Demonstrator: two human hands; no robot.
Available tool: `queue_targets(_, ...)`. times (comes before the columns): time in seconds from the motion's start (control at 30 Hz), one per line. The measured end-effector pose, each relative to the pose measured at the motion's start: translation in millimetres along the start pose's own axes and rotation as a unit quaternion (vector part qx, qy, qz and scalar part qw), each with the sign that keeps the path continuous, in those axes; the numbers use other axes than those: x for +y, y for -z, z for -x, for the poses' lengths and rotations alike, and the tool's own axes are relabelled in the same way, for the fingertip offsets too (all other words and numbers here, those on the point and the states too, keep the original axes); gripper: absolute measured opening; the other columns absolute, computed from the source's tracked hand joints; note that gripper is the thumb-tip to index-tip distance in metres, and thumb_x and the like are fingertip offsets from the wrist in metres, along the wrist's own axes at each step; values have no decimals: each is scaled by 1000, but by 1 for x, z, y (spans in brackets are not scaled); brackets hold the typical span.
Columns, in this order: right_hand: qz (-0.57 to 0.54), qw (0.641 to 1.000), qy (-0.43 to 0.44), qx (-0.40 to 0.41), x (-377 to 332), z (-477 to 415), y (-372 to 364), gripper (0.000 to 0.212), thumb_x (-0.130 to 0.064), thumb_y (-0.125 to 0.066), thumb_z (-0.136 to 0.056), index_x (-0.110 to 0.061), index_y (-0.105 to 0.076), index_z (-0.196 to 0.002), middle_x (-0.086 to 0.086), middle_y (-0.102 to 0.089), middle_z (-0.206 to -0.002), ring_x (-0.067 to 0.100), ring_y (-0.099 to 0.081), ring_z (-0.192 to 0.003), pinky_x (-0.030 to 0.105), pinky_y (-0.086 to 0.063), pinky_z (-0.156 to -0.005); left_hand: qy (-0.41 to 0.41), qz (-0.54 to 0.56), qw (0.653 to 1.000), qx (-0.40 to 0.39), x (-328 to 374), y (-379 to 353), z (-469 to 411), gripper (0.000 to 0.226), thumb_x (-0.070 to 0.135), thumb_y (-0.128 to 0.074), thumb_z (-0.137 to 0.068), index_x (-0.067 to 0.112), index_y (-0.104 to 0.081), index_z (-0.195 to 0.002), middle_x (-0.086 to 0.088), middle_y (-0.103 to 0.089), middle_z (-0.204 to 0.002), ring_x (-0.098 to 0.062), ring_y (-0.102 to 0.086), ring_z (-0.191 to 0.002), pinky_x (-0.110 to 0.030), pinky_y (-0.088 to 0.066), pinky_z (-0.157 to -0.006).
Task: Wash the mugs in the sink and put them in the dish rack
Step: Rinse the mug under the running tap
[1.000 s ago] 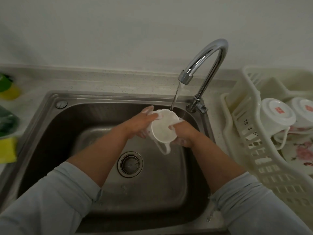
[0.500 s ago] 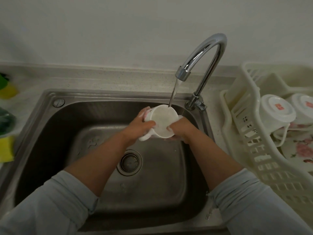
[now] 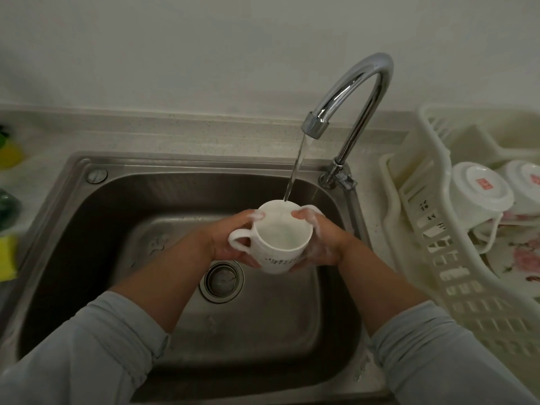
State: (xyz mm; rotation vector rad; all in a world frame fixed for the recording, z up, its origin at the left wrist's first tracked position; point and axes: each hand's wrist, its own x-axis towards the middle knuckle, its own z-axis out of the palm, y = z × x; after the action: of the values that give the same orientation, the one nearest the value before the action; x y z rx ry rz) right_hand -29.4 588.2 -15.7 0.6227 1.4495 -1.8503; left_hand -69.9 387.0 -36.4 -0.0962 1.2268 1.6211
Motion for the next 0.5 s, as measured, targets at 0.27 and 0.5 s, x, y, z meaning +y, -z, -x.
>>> queue_targets(0.27,-103,991,25,78,-7,-17,-23,29,-39,-43,-88,-28,-47,-115,17,-51,-117,38,-51,-104,57,-44,-87,-59,124,985,99,0,-1,-1,50,47,-57,-78,18,-53,-118,-16,-49,-125,-38,-50,-111,-44,-55,-63)
queue_targets(0.5,-89,990,29,108,14,-12,-6,10,-30,-43,-90,-37,-47,-96,13,-48,-112,38,-49,-104,63,-42,-90,-76,103,978,167,-28,-24,-21,25,25,-49,-96,25,-47,-121,-7,-49,-122,-32,-52,-107,-43,-56,-61)
